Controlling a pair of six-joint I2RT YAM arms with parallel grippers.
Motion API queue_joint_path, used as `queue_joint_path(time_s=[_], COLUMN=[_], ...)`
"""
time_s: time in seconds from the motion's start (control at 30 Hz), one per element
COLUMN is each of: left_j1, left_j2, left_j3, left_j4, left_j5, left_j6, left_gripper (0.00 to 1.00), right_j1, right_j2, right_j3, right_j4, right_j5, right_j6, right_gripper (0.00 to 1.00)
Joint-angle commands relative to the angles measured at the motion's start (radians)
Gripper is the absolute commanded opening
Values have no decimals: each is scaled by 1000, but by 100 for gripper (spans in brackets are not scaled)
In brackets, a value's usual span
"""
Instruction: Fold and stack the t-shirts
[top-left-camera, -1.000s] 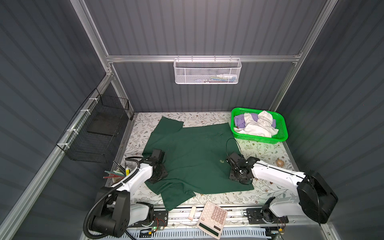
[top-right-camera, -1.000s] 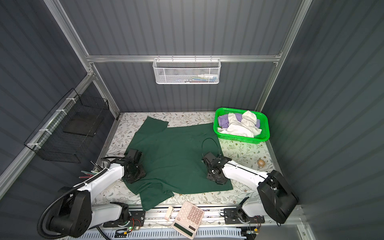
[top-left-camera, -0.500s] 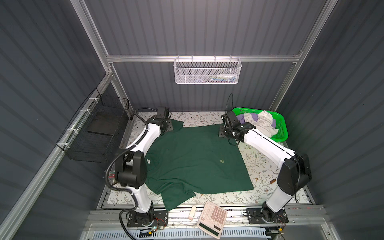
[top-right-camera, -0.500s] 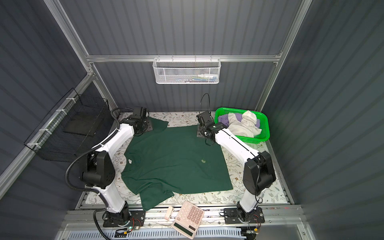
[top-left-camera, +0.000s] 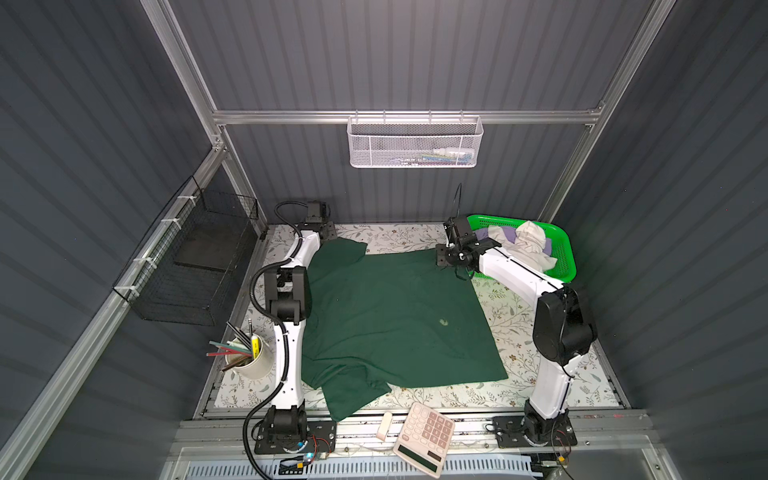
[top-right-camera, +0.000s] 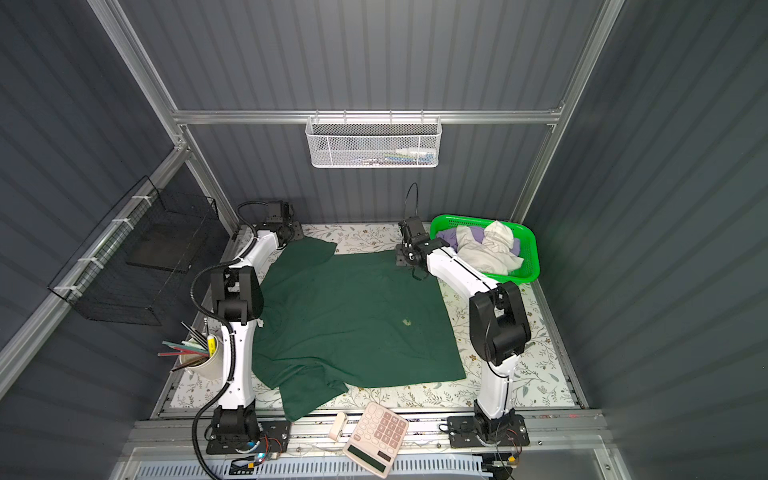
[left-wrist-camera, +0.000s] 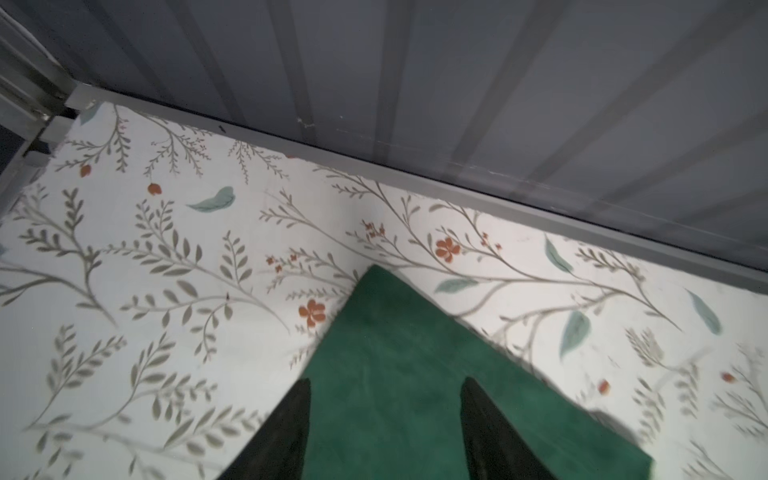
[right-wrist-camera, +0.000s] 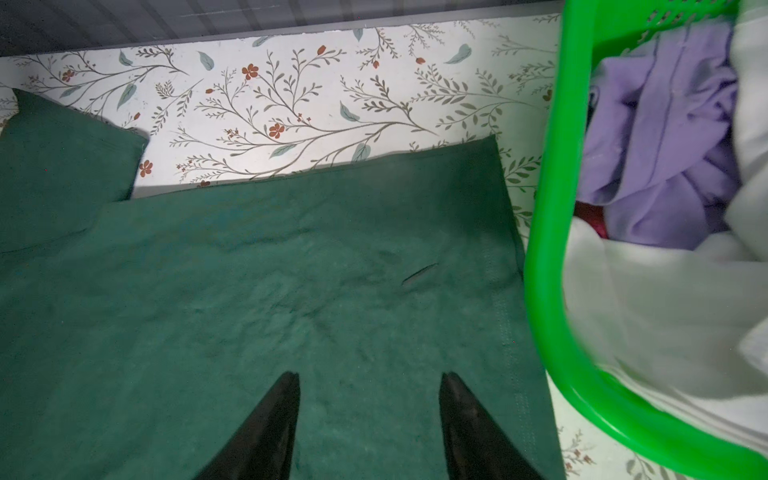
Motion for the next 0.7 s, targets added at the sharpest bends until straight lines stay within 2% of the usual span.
queue_joint_path(time_s=[0.0,0.2,0.43,0.53,0.67], left_j1=[9,17,19,19,19], left_j2=[59,161,186,204,220], left_j3=[89,167,150,176,212], left_j4=[-49,-64,-72,-83,-106], left_j5=[18,48,68,66,65], left_j6=[13,14,-14,-23,-35], left_gripper=[59,58,49,38,7], right_j1=[-2,-2,-4,-4,-6], right_j2=[-26,-61,-63,-43,-13], right_j3=[-13,-66,-85,-62,-31], right_j4=[6,5,4,-2,-29], right_j5=[-27,-61,-63,-79,-79], right_j6=[-3,28,36,33,27], right_gripper=[57,57,57,56,56])
